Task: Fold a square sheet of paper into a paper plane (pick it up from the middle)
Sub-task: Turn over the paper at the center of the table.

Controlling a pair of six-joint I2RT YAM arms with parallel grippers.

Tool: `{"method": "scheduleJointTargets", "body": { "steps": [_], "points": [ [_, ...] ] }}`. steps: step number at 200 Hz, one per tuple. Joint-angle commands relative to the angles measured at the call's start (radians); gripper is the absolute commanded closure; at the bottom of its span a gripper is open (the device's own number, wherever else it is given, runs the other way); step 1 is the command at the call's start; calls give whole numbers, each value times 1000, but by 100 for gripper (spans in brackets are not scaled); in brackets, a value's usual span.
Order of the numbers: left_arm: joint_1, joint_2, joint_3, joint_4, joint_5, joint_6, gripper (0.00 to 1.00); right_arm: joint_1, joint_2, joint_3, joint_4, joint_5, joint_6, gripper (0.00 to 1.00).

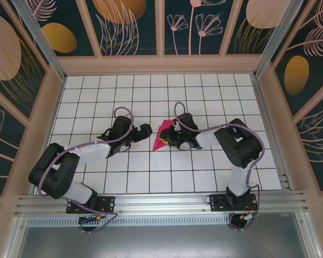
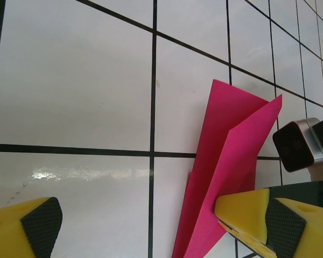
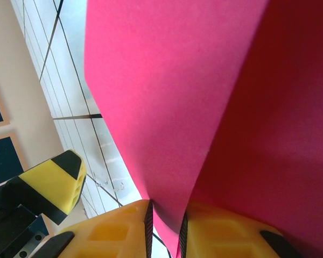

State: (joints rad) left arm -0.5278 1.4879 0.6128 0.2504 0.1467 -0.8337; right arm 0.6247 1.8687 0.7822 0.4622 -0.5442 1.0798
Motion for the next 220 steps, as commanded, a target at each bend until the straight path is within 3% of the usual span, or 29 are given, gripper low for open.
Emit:
{"method": "scheduleJointTargets", "body": {
  "steps": [1,46,78,123,164,220],
  "points": [
    [12,8,5,27,20,-12,1,10,13,-14,45,-14,-20,79],
    [35,3,-2,47,83,-13,1,12,9,-21,58,4,-44,93],
    [76,-10,-29,116,201,-42,1,-11,-31,-17,85,-12,-86,100],
    [119,-68,-71,272,414,-96,1,-72,-131,0,190,-181,-141,100],
    [121,-61,-105,587,592,-258,1,-124,-178,45,242,-335,-142,100],
    [121,-16,-114,779,665,-344,8,-122,-156,61,431,-430,21,100]
  ]
}}
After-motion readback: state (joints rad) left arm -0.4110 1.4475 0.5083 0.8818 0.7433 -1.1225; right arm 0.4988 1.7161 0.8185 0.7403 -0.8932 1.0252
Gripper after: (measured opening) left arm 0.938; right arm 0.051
